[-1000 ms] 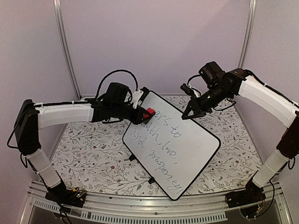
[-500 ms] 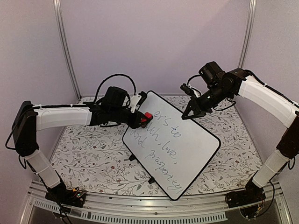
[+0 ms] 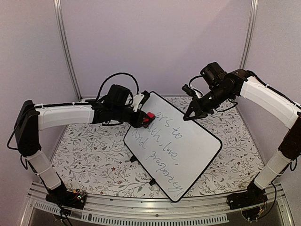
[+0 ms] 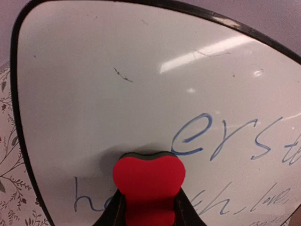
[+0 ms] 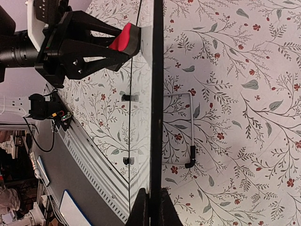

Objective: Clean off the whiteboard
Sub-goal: Erase the center of the whiteboard.

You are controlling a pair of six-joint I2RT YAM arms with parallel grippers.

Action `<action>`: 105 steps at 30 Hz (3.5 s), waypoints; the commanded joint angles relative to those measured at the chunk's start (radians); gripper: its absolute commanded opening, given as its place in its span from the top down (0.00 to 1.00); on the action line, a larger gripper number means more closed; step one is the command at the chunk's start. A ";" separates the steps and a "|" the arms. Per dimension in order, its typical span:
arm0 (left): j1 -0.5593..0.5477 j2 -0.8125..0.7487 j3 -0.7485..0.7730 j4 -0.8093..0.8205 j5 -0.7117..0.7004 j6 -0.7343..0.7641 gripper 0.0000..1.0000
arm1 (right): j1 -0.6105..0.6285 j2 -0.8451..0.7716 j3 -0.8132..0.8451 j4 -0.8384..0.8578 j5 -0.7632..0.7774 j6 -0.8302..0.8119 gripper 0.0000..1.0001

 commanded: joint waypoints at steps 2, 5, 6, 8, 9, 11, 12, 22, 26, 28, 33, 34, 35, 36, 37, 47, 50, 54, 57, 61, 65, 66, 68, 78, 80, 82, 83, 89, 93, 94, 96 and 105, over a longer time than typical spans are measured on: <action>-0.034 0.065 0.062 -0.011 0.025 0.017 1.00 | 0.032 -0.021 -0.005 0.064 -0.081 -0.094 1.00; -0.035 0.075 0.076 -0.011 0.024 0.019 1.00 | 0.032 -0.024 -0.008 0.064 -0.081 -0.093 1.00; -0.035 0.076 0.081 -0.013 0.023 0.020 1.00 | 0.033 -0.025 -0.009 0.065 -0.081 -0.093 1.00; -0.035 0.082 0.092 -0.015 0.025 0.022 1.00 | 0.032 -0.027 -0.011 0.065 -0.081 -0.093 1.00; -0.036 0.083 0.099 -0.018 0.025 0.024 1.00 | 0.032 -0.027 -0.011 0.065 -0.081 -0.092 1.00; -0.035 0.088 0.112 -0.024 0.021 0.028 1.00 | 0.032 -0.028 -0.011 0.065 -0.081 -0.092 1.00; -0.036 0.090 0.120 -0.026 0.021 0.029 1.00 | 0.032 -0.029 -0.011 0.065 -0.081 -0.092 1.00; -0.037 0.114 0.181 -0.043 0.013 0.043 1.00 | 0.033 -0.035 -0.014 0.065 -0.079 -0.092 1.00; -0.038 0.118 0.195 -0.047 0.014 0.044 1.00 | 0.033 -0.035 -0.014 0.065 -0.078 -0.091 1.00; -0.040 0.117 0.191 -0.050 0.013 0.043 1.00 | 0.033 -0.035 -0.013 0.066 -0.078 -0.092 1.00; -0.043 0.104 0.139 -0.050 0.014 0.027 1.00 | 0.034 -0.035 -0.013 0.065 -0.075 -0.091 1.00; -0.046 0.098 0.117 -0.045 0.012 0.023 1.00 | 0.033 -0.035 -0.013 0.066 -0.075 -0.091 1.00; -0.047 0.093 0.098 -0.038 0.012 0.018 1.00 | 0.033 -0.035 -0.013 0.066 -0.073 -0.091 1.00; -0.048 0.085 0.077 -0.031 0.013 0.013 1.00 | 0.033 -0.035 -0.013 0.066 -0.072 -0.090 1.00; -0.048 0.077 0.059 -0.022 0.013 0.009 1.00 | 0.033 -0.035 -0.012 0.065 -0.071 -0.090 1.00; -0.048 0.028 -0.045 0.013 0.002 -0.014 1.00 | 0.033 -0.027 -0.007 0.065 -0.071 -0.091 1.00; -0.048 0.017 -0.063 0.014 0.002 -0.016 1.00 | 0.033 -0.025 -0.007 0.064 -0.070 -0.091 1.00; -0.048 -0.001 -0.088 0.012 -0.001 -0.016 1.00 | 0.033 -0.024 -0.007 0.064 -0.070 -0.091 1.00; -0.049 -0.012 -0.106 0.018 -0.005 -0.019 1.00 | 0.033 -0.024 -0.007 0.066 -0.070 -0.091 1.00; -0.048 -0.011 -0.103 0.019 -0.003 -0.019 1.00 | 0.033 -0.022 -0.007 0.065 -0.070 -0.091 1.00; -0.048 0.000 -0.082 0.019 0.005 -0.018 1.00 | 0.033 -0.022 -0.007 0.066 -0.072 -0.091 1.00; -0.048 0.003 -0.075 0.019 0.008 -0.018 1.00 | 0.033 -0.022 -0.007 0.066 -0.072 -0.092 1.00; -0.048 0.012 -0.059 0.017 0.014 -0.015 1.00 | 0.034 -0.022 -0.007 0.065 -0.073 -0.092 1.00; -0.049 0.053 0.019 0.004 0.025 0.004 1.00 | 0.034 -0.023 -0.007 0.067 -0.075 -0.090 1.00; -0.050 0.060 0.028 0.003 0.027 0.009 1.00 | 0.032 -0.021 -0.007 0.066 -0.076 -0.091 1.00; -0.049 0.067 0.037 0.003 0.030 0.011 1.00 | 0.033 -0.021 -0.007 0.066 -0.076 -0.090 1.00; -0.049 0.069 0.043 0.002 0.031 0.012 1.00 | 0.033 -0.021 -0.007 0.066 -0.076 -0.089 1.00; -0.049 0.087 0.076 -0.007 0.037 0.017 1.00 | 0.033 -0.021 -0.007 0.065 -0.076 -0.090 1.00; -0.049 0.096 0.098 -0.013 0.036 0.023 1.00 | 0.033 -0.021 -0.006 0.066 -0.076 -0.090 1.00; -0.049 0.098 0.103 -0.015 0.036 0.022 1.00 | 0.033 -0.021 -0.006 0.066 -0.076 -0.091 1.00; -0.050 0.100 0.112 -0.017 0.038 0.025 1.00 | 0.033 -0.021 -0.006 0.065 -0.077 -0.090 1.00; -0.051 0.120 0.166 -0.035 0.035 0.034 1.00 | 0.034 -0.021 -0.007 0.066 -0.078 -0.090 1.00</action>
